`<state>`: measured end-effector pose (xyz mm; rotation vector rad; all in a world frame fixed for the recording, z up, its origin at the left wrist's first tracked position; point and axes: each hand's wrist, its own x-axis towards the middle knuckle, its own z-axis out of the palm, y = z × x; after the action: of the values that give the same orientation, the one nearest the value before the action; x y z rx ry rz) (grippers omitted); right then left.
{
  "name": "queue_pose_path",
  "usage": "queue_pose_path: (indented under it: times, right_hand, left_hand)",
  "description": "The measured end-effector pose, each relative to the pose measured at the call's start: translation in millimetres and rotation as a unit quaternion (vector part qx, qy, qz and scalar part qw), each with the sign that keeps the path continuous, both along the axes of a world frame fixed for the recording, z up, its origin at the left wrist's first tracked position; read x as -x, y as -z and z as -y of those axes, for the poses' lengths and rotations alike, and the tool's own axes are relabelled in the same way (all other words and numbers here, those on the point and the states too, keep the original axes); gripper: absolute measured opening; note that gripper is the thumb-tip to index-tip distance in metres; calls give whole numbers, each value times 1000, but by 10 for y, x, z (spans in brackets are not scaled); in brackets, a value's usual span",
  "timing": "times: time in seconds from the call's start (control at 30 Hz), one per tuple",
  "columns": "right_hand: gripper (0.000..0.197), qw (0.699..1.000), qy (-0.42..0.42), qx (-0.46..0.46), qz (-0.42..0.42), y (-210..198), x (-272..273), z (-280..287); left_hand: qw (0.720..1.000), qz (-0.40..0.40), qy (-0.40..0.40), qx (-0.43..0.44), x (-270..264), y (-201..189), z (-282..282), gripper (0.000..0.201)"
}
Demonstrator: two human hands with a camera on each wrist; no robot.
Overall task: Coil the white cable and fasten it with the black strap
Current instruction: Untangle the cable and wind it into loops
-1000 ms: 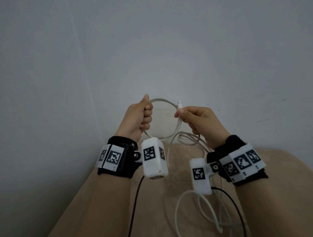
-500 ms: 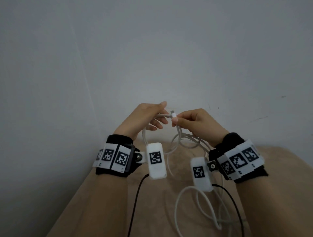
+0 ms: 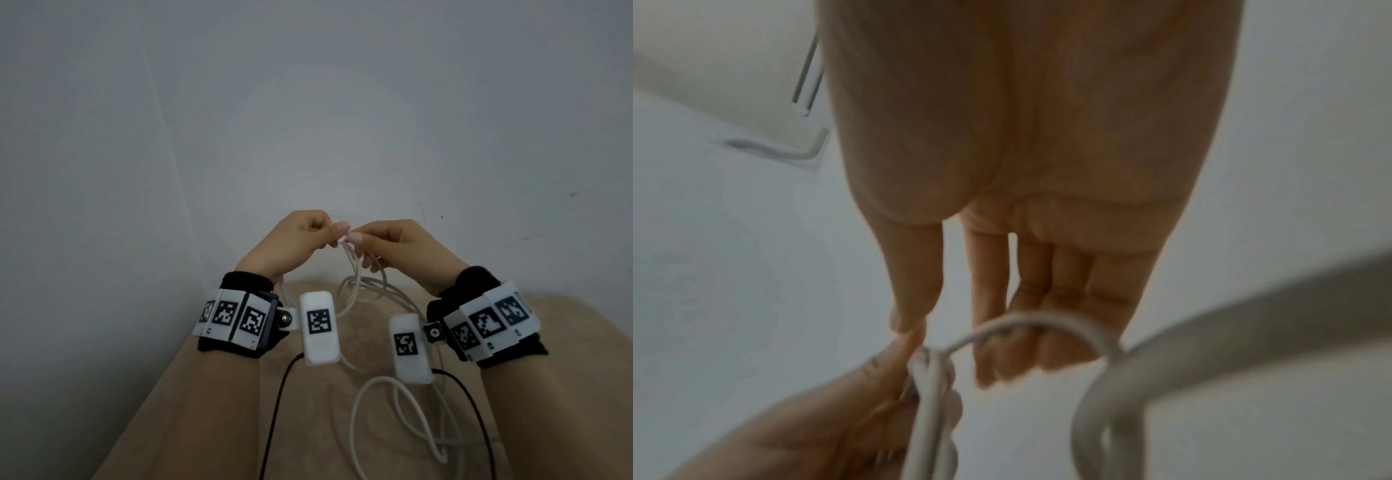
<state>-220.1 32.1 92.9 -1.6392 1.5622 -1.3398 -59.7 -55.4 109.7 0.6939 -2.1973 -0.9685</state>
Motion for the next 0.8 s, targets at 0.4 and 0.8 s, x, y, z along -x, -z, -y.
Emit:
queue_pose_path:
  times: [0.4, 0.8]
  right_hand:
    - [6, 969, -34, -191, -151, 105, 117, -21]
    - [19, 966, 184, 63, -172, 87, 341, 10]
  left_hand:
    - [991, -106, -84, -20, -130, 87, 189, 30]
    - [986, -116, -114, -33, -216, 82, 234, 30]
